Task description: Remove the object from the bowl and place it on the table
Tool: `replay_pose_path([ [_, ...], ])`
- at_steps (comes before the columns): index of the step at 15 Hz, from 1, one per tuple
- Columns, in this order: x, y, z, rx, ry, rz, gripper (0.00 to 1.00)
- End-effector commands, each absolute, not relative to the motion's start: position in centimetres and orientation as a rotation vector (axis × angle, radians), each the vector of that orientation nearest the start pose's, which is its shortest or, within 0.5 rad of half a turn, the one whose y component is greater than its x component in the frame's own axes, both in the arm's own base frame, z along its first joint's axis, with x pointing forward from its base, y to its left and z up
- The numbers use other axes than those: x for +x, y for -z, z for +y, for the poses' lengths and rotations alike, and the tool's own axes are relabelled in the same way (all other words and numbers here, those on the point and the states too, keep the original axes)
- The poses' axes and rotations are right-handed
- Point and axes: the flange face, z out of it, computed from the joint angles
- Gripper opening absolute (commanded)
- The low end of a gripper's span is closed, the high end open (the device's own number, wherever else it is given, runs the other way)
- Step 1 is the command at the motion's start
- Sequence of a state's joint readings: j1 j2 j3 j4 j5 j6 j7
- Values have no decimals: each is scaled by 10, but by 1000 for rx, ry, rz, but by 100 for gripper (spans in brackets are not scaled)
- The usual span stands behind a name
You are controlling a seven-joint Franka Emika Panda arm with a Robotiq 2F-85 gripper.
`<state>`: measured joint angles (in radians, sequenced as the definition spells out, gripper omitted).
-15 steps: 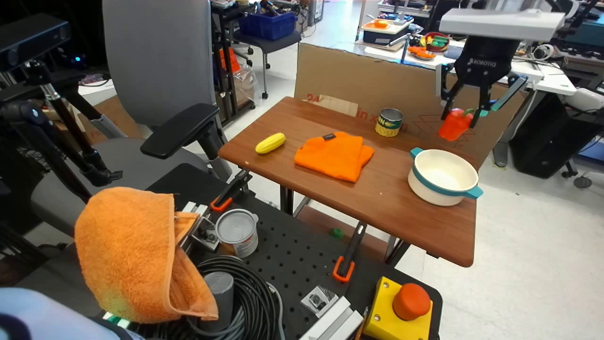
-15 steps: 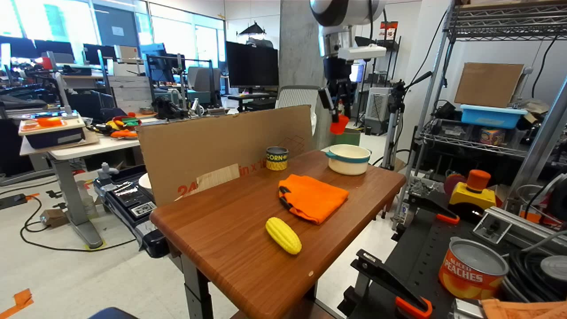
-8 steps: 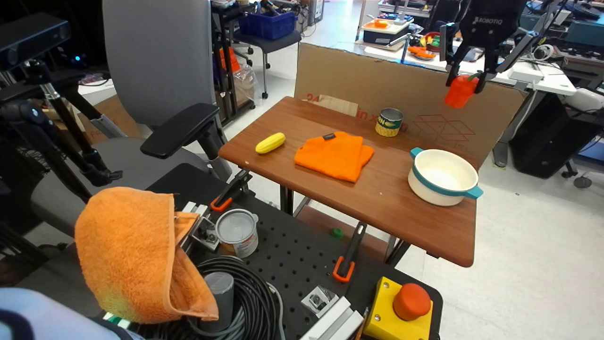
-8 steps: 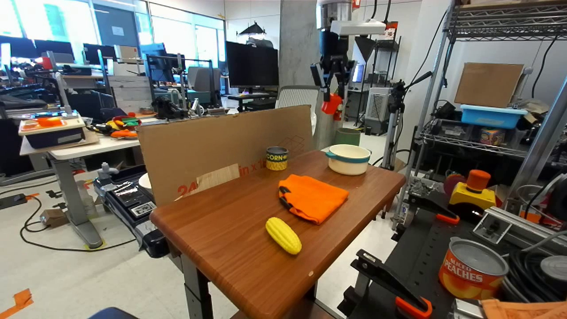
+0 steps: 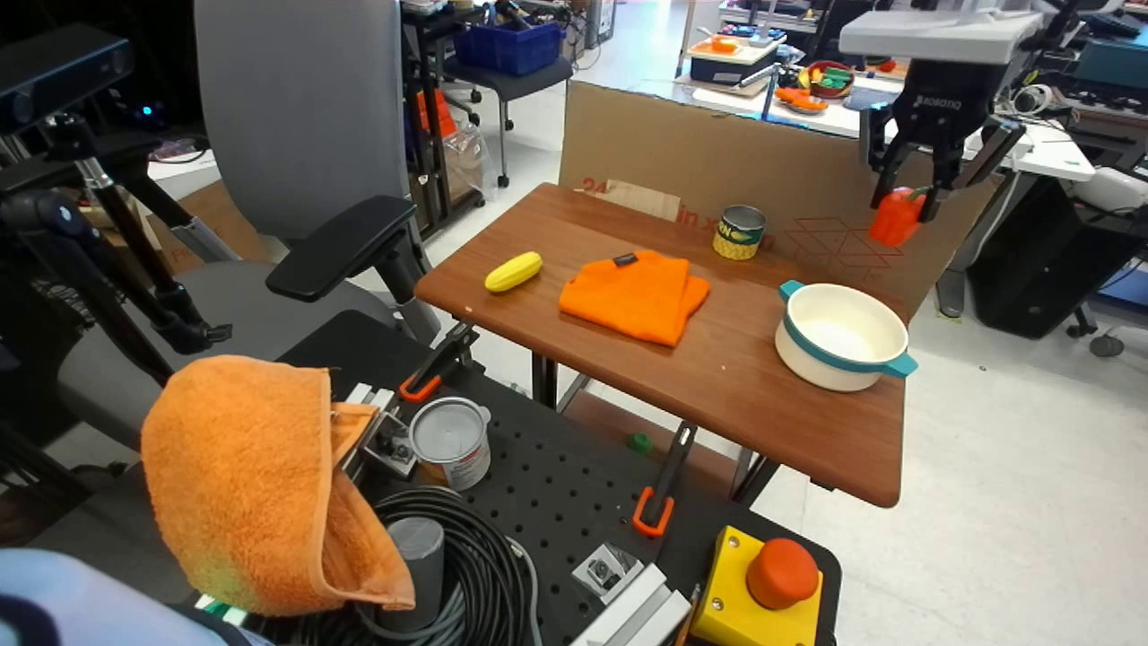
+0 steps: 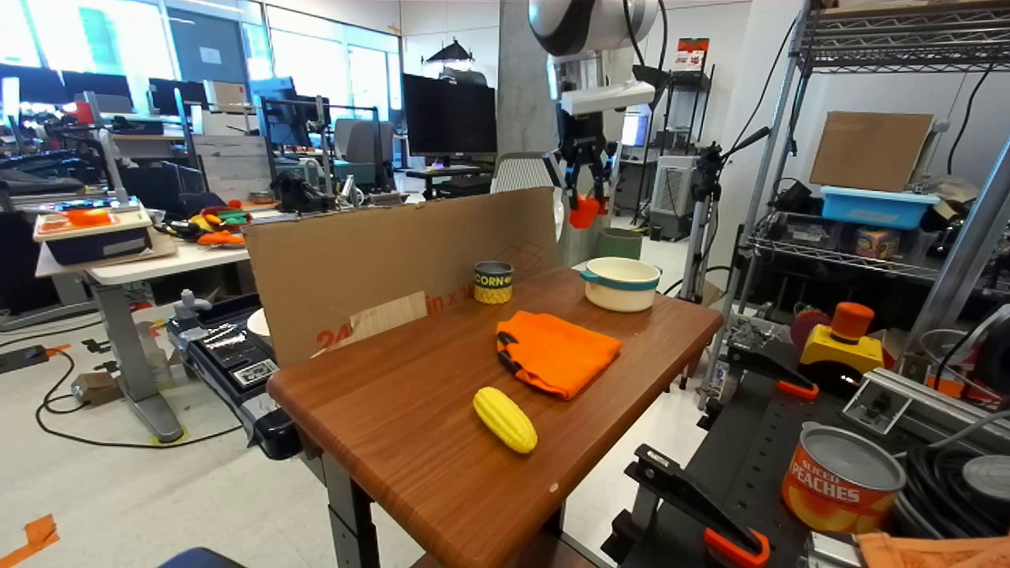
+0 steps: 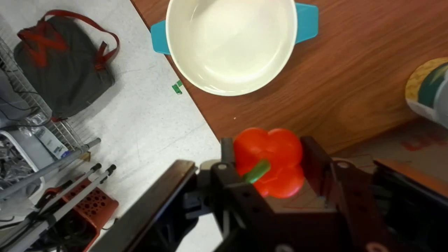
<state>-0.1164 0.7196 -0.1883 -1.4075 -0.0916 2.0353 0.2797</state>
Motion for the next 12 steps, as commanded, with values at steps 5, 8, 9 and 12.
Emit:
replay_pose_path([
  [5,719,-213,-242,-3195,-366,1010,24],
  [8,725,-197,-243,-3167,-423,1017,24],
  [9,728,-193,-240,-3154,-436,1007,24],
  [12,733,-188,-233,-3108,-466,992,24],
])
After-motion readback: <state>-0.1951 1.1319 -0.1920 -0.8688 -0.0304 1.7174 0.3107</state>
